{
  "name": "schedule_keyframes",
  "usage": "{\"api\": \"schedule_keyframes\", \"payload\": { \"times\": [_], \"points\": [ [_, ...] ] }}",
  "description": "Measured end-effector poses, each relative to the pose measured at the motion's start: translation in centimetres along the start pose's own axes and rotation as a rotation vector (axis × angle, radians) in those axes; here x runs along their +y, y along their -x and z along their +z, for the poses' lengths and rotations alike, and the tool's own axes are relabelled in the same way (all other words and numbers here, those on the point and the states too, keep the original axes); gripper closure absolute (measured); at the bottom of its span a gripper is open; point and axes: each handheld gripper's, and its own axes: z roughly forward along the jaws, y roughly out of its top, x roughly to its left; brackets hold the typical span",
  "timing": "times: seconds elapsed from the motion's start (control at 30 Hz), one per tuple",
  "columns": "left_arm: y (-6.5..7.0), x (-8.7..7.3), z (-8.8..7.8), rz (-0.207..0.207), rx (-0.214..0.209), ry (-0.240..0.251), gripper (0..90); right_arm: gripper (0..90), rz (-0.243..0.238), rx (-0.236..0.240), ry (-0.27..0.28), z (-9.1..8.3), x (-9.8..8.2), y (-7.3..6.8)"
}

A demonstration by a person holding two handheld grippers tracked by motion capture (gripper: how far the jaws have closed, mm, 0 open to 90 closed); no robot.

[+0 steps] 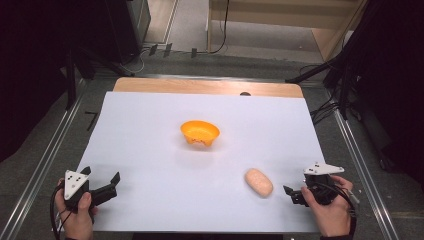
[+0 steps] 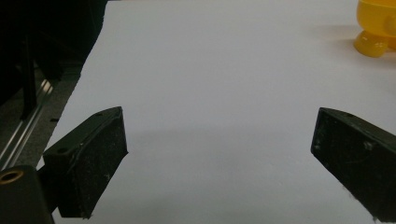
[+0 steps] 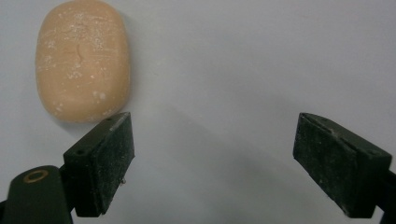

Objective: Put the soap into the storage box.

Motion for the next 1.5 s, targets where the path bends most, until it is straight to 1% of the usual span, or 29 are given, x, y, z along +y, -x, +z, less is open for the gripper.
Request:
{"api": "schedule_keyframes", "payload": {
  "times": [0.03,0.1,0.17,0.23,0.33,0.4,0.57,0.77,0.8,0.87,1.03,1.13,1.2,1.23,1.27,1.3,1.43,1.5],
  "points": [
    [0.0,0.0,0.0,0.000,0.000,0.000,4.1,13.2,0.000,0.000,0.000,0.0,0.0,0.0],
    [0.0,0.0,0.0,-0.002,0.000,0.001,4.1,12.8,-0.023,-0.003,-0.019,0.3,0.4,-0.4],
    [0.0,0.0,0.0,-0.002,-0.001,0.001,4.1,9.1,-0.036,0.017,-0.048,0.7,0.9,-1.0],
    [0.0,0.0,0.0,-0.002,-0.002,0.001,4.1,7.0,-0.054,0.029,-0.057,1.0,1.2,-1.4],
    [0.0,0.0,0.0,-0.003,0.000,0.001,4.1,6.6,-0.062,0.038,-0.064,1.1,1.6,-1.7],
    [0.0,0.0,0.0,-0.005,-0.001,0.000,4.1,6.5,-0.054,0.043,-0.066,1.3,2.0,-2.1],
    [0.0,0.0,0.0,-0.005,0.001,-0.001,4.1,6.4,-0.036,0.054,-0.098,1.7,2.7,-2.5],
    [-0.1,0.0,0.0,-0.005,0.000,0.000,4.1,6.3,-0.047,0.068,-0.118,2.3,3.4,-3.2],
    [-0.1,0.0,0.0,-0.005,-0.002,-0.001,4.1,6.6,-0.044,0.077,-0.129,2.6,3.7,-3.5],
    [-0.1,0.0,0.0,-0.005,-0.002,-0.001,4.1,7.0,-0.038,0.082,-0.132,2.8,3.9,-3.7],
    [-0.1,0.0,0.0,-0.005,-0.003,-0.001,4.1,7.4,-0.044,0.102,-0.135,3.2,4.3,-4.2],
    [-0.1,0.0,0.0,-0.005,-0.003,-0.001,4.2,8.0,-0.049,0.105,-0.140,3.4,4.5,-4.5],
    [-0.1,0.0,0.0,-0.005,-0.004,-0.001,4.1,9.2,-0.056,0.109,-0.161,3.8,4.7,-4.9],
    [-0.1,0.0,0.0,-0.005,-0.004,-0.001,4.2,9.2,-0.056,0.109,-0.161,3.8,4.7,-4.9],
    [-0.1,0.0,0.0,-0.005,-0.003,-0.001,4.2,9.4,-0.053,0.110,-0.173,4.1,4.9,-5.2],
    [-0.1,0.0,0.0,-0.005,-0.003,-0.001,4.2,10.0,-0.059,0.112,-0.173,4.3,4.9,-5.3],
    [-0.1,0.0,0.0,-0.004,-0.003,-0.001,4.2,12.0,-0.053,0.111,-0.177,4.6,5.1,-5.6],
    [-0.1,0.0,0.0,-0.006,-0.003,0.000,4.2,13.6,-0.041,0.111,-0.177,4.7,5.2,-5.8]
  ]
}}
